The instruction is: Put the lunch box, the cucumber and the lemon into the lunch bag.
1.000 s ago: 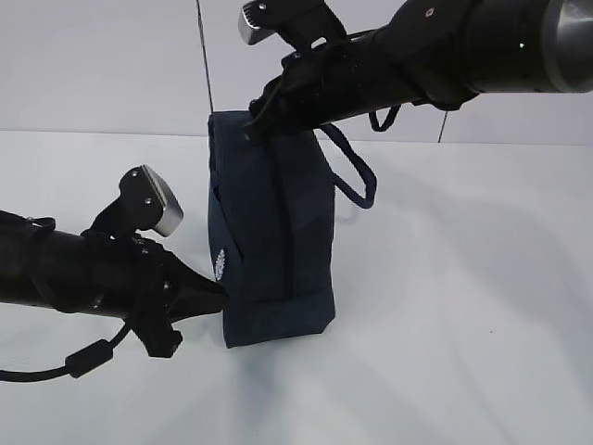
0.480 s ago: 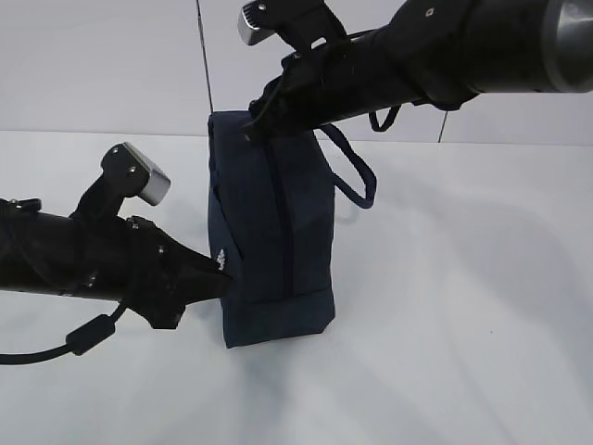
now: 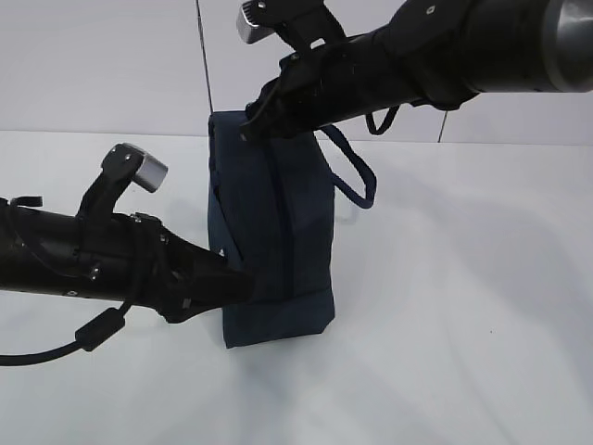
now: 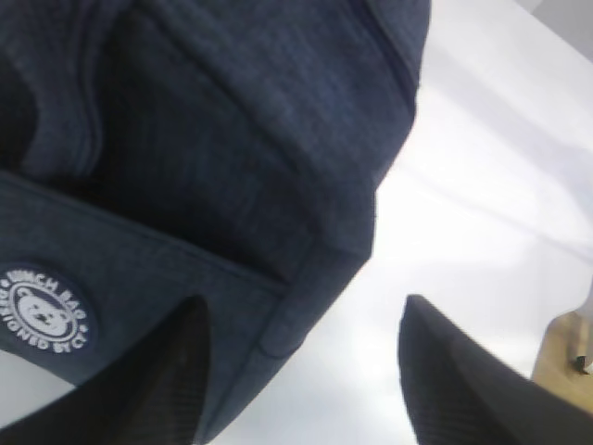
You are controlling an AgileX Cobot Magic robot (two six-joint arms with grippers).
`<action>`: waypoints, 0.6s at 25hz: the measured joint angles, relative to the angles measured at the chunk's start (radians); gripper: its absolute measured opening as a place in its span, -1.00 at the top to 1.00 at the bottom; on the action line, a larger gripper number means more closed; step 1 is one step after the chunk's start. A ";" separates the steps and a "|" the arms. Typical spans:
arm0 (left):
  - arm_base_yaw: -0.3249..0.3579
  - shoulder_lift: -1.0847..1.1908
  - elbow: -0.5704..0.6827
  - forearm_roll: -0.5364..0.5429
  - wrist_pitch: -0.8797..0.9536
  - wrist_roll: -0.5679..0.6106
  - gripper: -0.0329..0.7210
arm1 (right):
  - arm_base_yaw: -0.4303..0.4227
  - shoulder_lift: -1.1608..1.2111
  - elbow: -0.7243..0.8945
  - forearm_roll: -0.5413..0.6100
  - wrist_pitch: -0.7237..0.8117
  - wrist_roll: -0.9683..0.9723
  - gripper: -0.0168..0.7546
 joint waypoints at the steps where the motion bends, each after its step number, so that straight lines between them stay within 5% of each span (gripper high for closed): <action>1: 0.000 0.000 0.000 0.000 0.007 -0.005 -0.30 | 0.000 0.000 0.000 0.004 0.004 0.000 0.94; 8: 0.000 0.000 -0.048 0.008 0.003 -0.012 -0.31 | 0.000 0.000 0.000 0.033 0.015 -0.003 0.94; 15: -0.075 0.011 -0.121 0.008 -0.115 -0.012 -0.31 | 0.000 0.000 0.000 0.058 0.024 -0.021 0.94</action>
